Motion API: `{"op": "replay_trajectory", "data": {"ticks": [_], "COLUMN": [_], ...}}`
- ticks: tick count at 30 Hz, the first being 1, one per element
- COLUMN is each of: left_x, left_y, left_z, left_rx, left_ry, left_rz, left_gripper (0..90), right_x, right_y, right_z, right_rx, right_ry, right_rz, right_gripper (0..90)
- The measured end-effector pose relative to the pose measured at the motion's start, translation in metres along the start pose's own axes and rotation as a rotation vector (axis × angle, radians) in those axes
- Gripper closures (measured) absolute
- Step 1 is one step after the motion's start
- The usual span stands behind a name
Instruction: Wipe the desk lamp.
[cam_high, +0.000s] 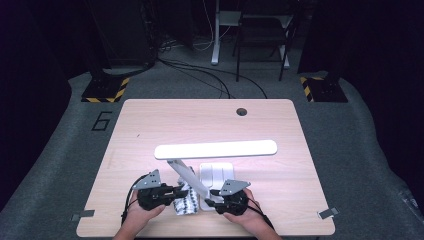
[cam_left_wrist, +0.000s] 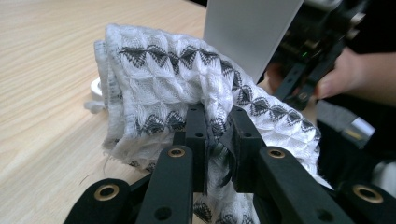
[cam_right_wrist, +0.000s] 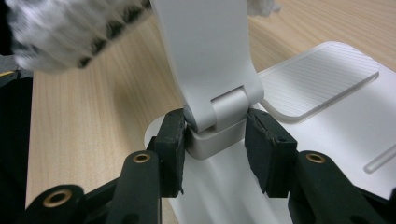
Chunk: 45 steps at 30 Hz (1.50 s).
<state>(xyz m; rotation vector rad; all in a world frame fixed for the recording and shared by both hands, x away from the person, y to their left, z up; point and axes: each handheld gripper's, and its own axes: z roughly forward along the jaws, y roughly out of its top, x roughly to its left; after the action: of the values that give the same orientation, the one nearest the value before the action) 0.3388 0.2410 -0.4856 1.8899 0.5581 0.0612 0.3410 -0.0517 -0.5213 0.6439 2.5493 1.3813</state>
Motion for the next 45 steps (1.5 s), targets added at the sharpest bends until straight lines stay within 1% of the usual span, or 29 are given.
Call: {"op": "replay_trajectory", "data": {"ticks": [2,3,4,5,6,7,8,9,10,11,12,13,15,17,18,19,23,25,27,31,32,36,38,44,45], "left_x": [0.0,-0.001,-0.001,-0.002,-0.002,-0.002,-0.002,-0.001,-0.001,-0.001,-0.001,0.0,0.0,0.0,0.0,-0.001,0.0,-0.001,-0.001,0.0,0.0,0.0,-0.001,-0.002,-0.002], "left_y": [0.0,0.0,0.0,0.0,0.0,0.0,0.0,-0.001,-0.001,-0.002,-0.002,-0.002,-0.003,-0.003,-0.003,-0.003,-0.003,-0.002,-0.002,0.0,0.0,0.002,0.005,0.01,0.013], "left_z": [0.002,0.007,0.007,0.014,0.014,0.019,0.019,0.023,0.023,0.026,0.026,0.029,0.032,0.032,0.032,0.032,0.031,0.031,0.03,0.026,0.025,0.022,0.019,0.012,0.009], "left_rx": [0.001,0.01,0.01,0.023,0.023,0.036,0.036,0.053,0.053,0.061,0.061,0.066,0.066,0.064,0.063,0.058,0.062,0.059,0.055,0.036,0.035,0.016,0.008,-0.01,-0.018], "left_ry": [-0.004,-0.011,-0.011,-0.013,-0.013,-0.011,-0.011,-0.007,-0.007,0.002,0.002,0.013,0.021,0.017,0.017,0.027,0.019,0.014,0.018,0.007,0.004,0.01,0.004,0.008,0.01], "left_rz": [0.002,0.003,0.003,0.01,0.01,0.012,0.012,0.018,0.018,0.018,0.018,0.017,0.017,0.016,0.013,0.016,0.023,0.021,0.021,0.023,0.029,0.03,0.034,0.047,0.052], "left_gripper": [80.6,80.6,80.6,80.6,80.6,80.5,80.5,80.5,80.5,80.4,80.4,80.3,80.2,80.1,80.1,80.1,80.1,80.1,80.1,80.1,80.0,80.1,80.0,80.0,80.0], "right_x": [0.0,0.0,0.0,0.0,0.0,0.0,0.0,0.0,0.0,0.0,0.0,0.0,0.0,0.0,0.0,0.0,0.0,0.0,0.0,0.0,0.0,0.0,0.0,0.0,0.0], "right_y": [0.0,0.0,0.0,0.0,0.0,0.0,0.0,0.0,0.0,0.0,0.0,0.0,0.0,0.0,0.0,0.0,0.0,0.0,0.0,0.0,0.0,0.0,0.0,0.0,0.0], "right_z": [0.0,0.0,0.0,0.0,0.0,0.0,0.0,0.0,0.0,0.0,0.0,0.0,0.0,0.0,0.0,0.0,0.0,0.0,0.0,0.0,0.0,0.0,0.0,0.0,0.0], "right_rx": [0.0,-0.001,-0.001,-0.001,-0.001,-0.001,-0.001,-0.001,-0.001,-0.001,-0.002,-0.002,-0.002,-0.001,-0.002,-0.002,-0.001,-0.001,-0.001,-0.001,-0.001,-0.001,-0.001,-0.002,-0.003], "right_ry": [0.001,0.001,0.001,0.003,0.003,0.002,0.001,0.002,0.002,0.002,0.001,0.002,0.001,0.001,0.001,0.001,0.001,0.001,0.001,0.001,0.001,0.001,0.001,0.002,0.002], "right_rz": [-0.001,-0.001,-0.001,-0.001,-0.001,-0.001,-0.001,-0.001,-0.001,0.0,-0.001,0.0,-0.001,0.0,0.0,-0.001,-0.001,-0.001,-0.001,0.0,-0.001,-0.001,0.0,0.001,-0.002], "right_gripper": [58.8,58.8,58.8,58.8,58.8,58.8,58.8,58.8,58.8,58.8,58.8,58.8,58.8,58.8,58.8,58.8,58.7,58.7,58.7,58.7,58.7,58.7,58.7,58.7,58.8]}}
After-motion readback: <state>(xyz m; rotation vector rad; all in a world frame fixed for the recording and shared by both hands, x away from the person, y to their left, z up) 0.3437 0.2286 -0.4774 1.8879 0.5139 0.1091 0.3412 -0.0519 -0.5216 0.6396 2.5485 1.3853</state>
